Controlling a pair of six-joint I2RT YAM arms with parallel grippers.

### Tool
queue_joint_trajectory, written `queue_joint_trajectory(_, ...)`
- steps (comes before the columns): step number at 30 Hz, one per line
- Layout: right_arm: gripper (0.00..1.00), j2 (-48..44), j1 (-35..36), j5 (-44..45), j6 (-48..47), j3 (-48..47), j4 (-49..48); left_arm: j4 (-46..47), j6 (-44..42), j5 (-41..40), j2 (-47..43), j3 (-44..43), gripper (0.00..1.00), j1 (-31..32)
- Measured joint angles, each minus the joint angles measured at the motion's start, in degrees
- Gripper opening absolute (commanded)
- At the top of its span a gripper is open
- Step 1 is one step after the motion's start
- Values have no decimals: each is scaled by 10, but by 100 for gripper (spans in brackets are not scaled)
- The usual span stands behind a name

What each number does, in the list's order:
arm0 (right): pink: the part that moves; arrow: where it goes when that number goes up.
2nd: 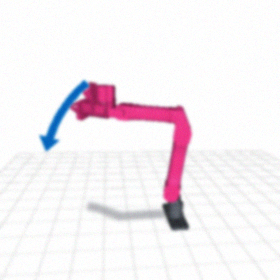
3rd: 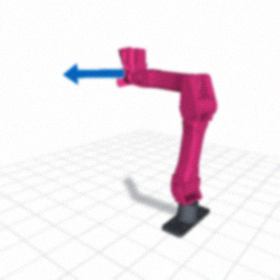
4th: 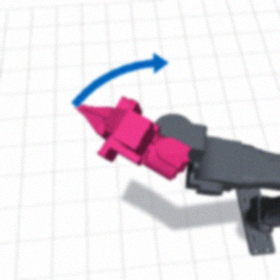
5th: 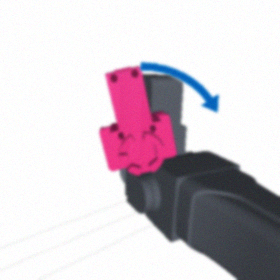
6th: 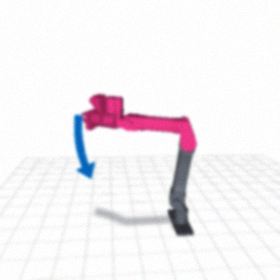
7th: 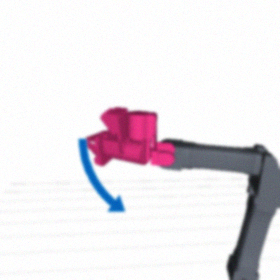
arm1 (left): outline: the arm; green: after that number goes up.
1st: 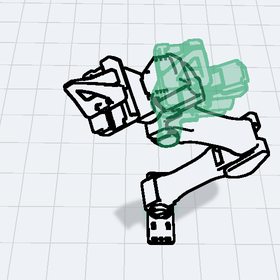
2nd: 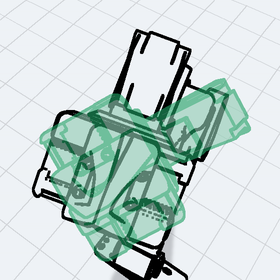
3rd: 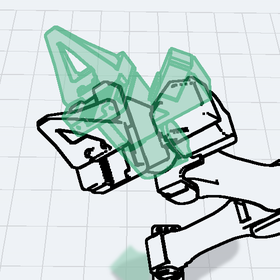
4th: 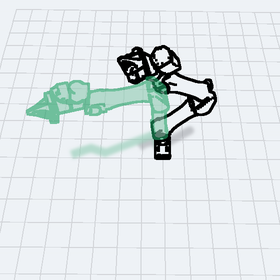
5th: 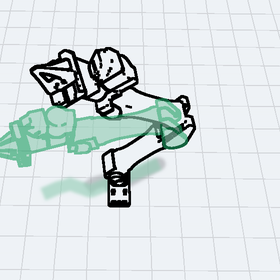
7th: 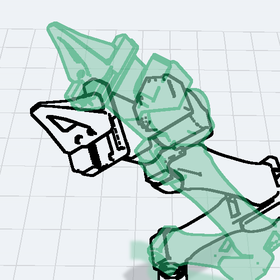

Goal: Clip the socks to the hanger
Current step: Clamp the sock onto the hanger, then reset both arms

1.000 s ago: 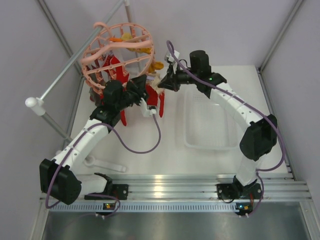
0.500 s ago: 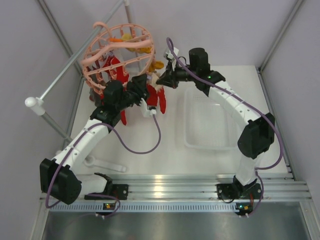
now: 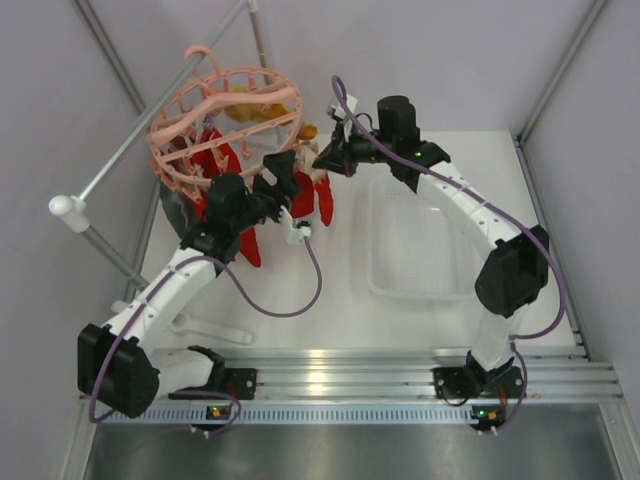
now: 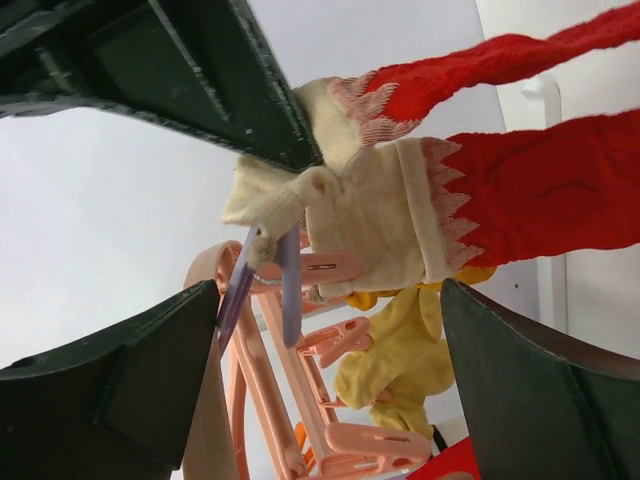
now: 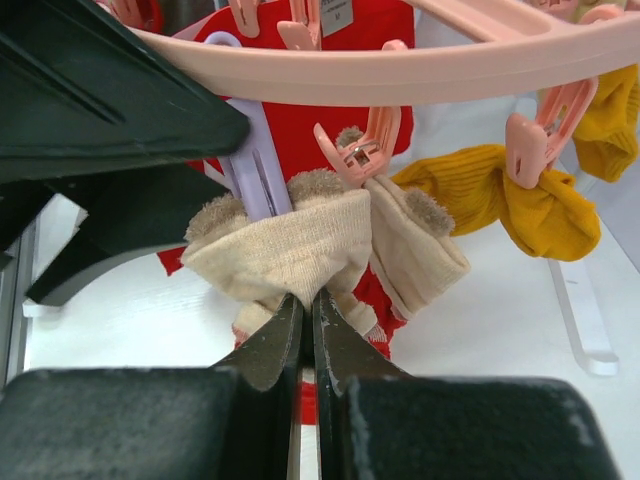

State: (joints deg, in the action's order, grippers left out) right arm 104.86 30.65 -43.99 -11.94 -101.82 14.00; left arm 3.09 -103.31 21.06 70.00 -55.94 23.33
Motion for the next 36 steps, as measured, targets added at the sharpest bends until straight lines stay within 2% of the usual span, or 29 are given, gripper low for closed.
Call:
queue_joint_trajectory(3,0,1,0,4,0,0,-1,-1,34,15,-38,21,98,0)
queue_joint_trajectory(7,8,2,0,13,1,0,-7,-18,106,48,-103,33,98,0)
queue_joint_trajectory(13,29,2,-5,33,11,14,-36,-79,277,89,-171,32,98,4)
queue_joint_trajectory(14,37,2,-7,36,16,19,-39,-99,315,97,-176,32,98,5)
queue_joint_trajectory(21,56,-31,-28,60,36,85,-45,-209,532,113,-163,15,98,9)
queue_joint_trajectory(24,64,-72,-37,71,43,123,-46,-258,626,110,-139,-20,98,11)
queue_joint_trajectory(30,94,-203,-49,97,47,228,-44,-369,787,92,-54,-134,98,12)
queue_joint_trajectory(32,100,-263,-58,108,45,277,-36,-405,826,86,-26,-164,98,12)
queue_joint_trajectory(36,100,-372,-90,123,45,364,-20,-440,879,70,-11,-173,98,12)
